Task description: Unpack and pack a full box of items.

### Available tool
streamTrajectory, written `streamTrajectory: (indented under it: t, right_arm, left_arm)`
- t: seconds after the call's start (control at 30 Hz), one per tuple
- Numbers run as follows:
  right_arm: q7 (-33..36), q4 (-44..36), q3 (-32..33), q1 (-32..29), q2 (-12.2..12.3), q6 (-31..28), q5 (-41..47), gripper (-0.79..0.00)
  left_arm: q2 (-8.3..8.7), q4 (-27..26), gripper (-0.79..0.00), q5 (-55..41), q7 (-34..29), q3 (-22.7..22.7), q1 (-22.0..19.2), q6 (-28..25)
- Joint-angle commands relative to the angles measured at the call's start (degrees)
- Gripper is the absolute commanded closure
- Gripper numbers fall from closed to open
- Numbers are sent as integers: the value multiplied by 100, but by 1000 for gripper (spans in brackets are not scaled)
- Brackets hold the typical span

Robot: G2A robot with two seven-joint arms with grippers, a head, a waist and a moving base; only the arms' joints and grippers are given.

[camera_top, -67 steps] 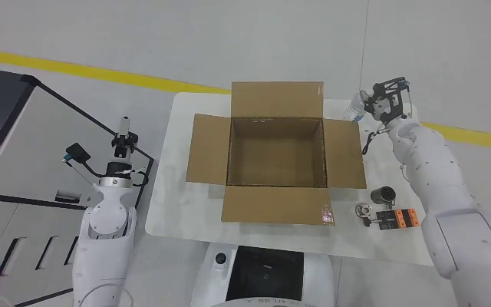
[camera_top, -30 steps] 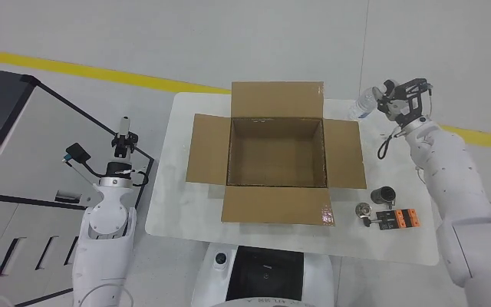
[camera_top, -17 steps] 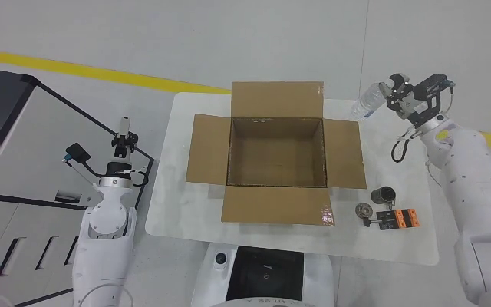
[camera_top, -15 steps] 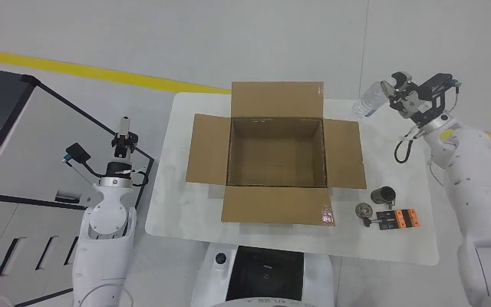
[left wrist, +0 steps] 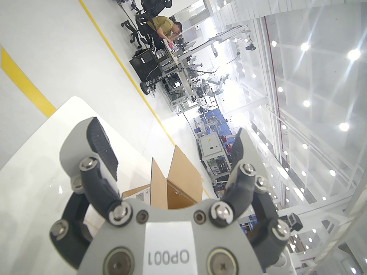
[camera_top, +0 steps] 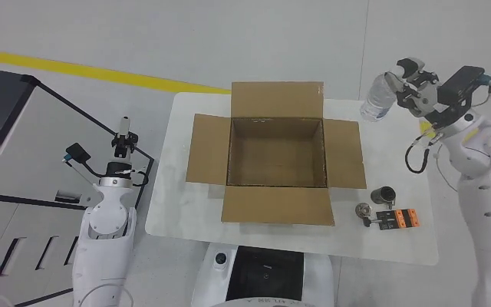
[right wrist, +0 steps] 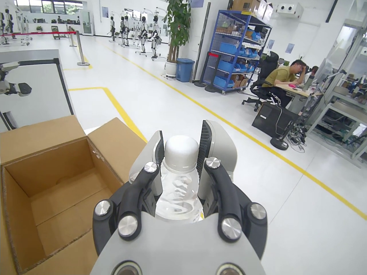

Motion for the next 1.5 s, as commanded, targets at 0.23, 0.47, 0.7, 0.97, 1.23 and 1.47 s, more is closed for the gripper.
streamTrajectory:
  t: [0.23,0.47,0.7,0.97,1.23,1.47]
  right_arm:
    - [825,-1213,-369,-343,-47,-21,670,0]
    - [1077,-1348,-1334,-430,-199,116,866,0]
    - [1350,-720,-2451,-138,-442,178,1134,0]
    - [1560,200,-3456,409,-778,403,1109,0]
    - [1290,1511,-4121,992,-1148,521,990,0]
    - [1080,2105,-4433,1360,-1393,274,957,0]
  left_arm:
    - [0,0,-785,0,0,0,0,0]
    - [0,0,-785,0,0,0,0,0]
    - [0,0,-785,0,0,0,0,0]
    - [0,0,-785,0,0,0,0,0]
    - [0,0,-785,0,0,0,0,0]
    - [0,0,-785,0,0,0,0,0]
